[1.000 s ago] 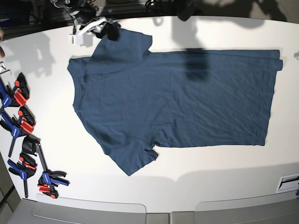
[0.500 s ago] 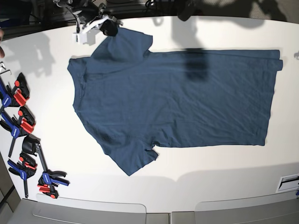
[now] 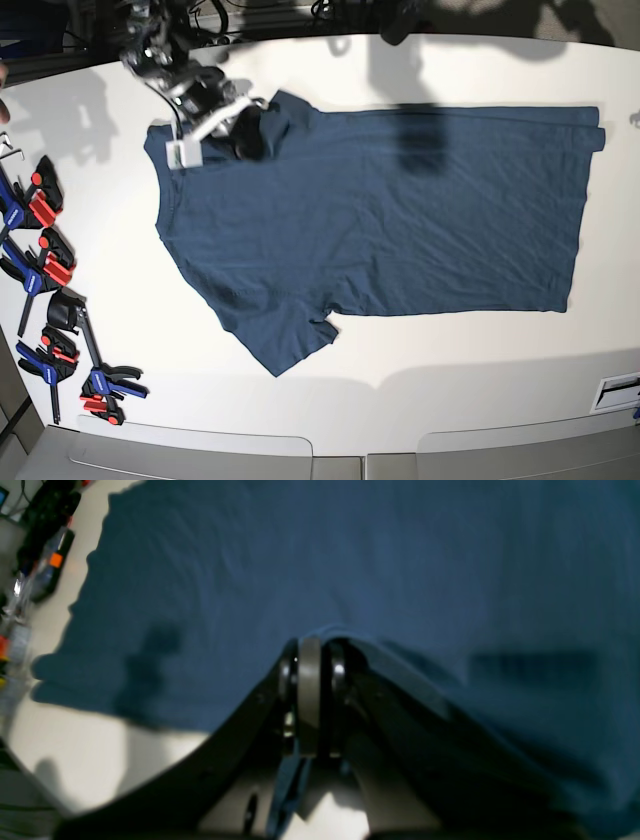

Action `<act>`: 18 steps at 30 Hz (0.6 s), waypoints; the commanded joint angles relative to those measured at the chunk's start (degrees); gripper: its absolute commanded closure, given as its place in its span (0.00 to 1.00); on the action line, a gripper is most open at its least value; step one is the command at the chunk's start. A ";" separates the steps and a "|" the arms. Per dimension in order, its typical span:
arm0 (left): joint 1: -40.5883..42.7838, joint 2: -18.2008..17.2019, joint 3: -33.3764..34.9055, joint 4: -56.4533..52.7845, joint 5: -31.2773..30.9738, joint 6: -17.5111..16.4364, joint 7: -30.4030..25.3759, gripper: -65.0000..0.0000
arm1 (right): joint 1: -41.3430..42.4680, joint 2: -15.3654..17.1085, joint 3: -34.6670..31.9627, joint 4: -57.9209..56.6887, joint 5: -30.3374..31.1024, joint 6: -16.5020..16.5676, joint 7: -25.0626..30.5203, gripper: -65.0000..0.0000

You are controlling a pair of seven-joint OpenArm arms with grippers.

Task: Fold the T-shirt properly
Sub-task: 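Grasp the sleeve near the right gripper and fold it inward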

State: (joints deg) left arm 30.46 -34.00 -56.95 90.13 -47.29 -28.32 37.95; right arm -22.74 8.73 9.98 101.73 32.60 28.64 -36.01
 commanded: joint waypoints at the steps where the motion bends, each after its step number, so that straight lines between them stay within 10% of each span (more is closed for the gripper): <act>1: 0.17 -1.40 -0.76 0.98 -0.74 0.07 -1.11 0.66 | 1.79 0.46 -1.03 0.92 -0.94 0.50 1.88 1.00; 12: 0.17 -1.40 -0.76 0.98 -0.74 0.07 -1.09 0.66 | 11.23 0.44 -6.21 -6.54 -18.73 -1.88 9.51 1.00; 18: 0.17 -1.38 -0.76 0.98 -0.74 0.07 -1.09 0.66 | 11.98 0.46 -6.19 -8.02 -18.95 -3.50 13.77 0.56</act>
State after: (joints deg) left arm 30.46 -33.98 -56.95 90.13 -47.29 -28.32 37.95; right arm -11.51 8.88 3.68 92.92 13.04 25.41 -23.79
